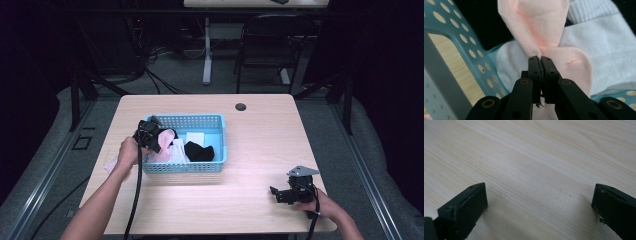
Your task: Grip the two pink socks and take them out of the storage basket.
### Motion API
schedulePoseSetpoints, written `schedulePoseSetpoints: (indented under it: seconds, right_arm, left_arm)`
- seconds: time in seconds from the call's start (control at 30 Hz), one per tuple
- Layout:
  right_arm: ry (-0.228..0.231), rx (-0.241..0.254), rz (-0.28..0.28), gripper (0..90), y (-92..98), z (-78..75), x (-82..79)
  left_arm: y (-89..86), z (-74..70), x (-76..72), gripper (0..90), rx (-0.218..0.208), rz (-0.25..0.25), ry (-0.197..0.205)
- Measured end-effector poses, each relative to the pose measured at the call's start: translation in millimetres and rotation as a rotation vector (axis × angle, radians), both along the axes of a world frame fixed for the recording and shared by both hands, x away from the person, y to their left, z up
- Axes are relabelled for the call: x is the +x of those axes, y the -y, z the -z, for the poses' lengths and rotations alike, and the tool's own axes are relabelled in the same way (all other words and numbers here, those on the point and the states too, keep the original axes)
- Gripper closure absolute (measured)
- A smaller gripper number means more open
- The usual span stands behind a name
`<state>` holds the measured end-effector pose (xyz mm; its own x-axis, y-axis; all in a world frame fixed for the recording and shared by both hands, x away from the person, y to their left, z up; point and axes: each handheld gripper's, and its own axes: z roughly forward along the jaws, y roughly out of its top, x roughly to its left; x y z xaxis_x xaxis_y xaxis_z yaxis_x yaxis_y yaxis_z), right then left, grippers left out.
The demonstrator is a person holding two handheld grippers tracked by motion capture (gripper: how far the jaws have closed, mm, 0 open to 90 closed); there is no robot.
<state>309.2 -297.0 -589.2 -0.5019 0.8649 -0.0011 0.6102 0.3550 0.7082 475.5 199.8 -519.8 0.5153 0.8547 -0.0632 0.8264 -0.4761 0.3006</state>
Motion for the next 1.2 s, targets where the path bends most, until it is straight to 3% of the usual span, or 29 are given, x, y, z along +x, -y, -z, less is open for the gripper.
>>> schedulePoseSetpoints:
  seconds: [0.23, 0.6, 1.2]
  right_arm:
    - [0.002, -0.001, 0.000, 0.0, -0.1, 0.0, -0.1]
    - [0.003, -0.002, 0.003, 0.0, -0.1, -0.1, -0.2]
    - [0.002, 0.000, 0.000, 0.0, -0.1, 0.0, 0.0]
  left_arm:
    - [1.3, -21.2, -8.2, 87.5, -0.025, 0.042, 0.045]
    - [3.6, -49.8, -10.3, 87.9, -0.028, 0.088, 0.098]
    - [4.3, -87.4, -18.2, 87.8, -0.049, 0.138, 0.135]
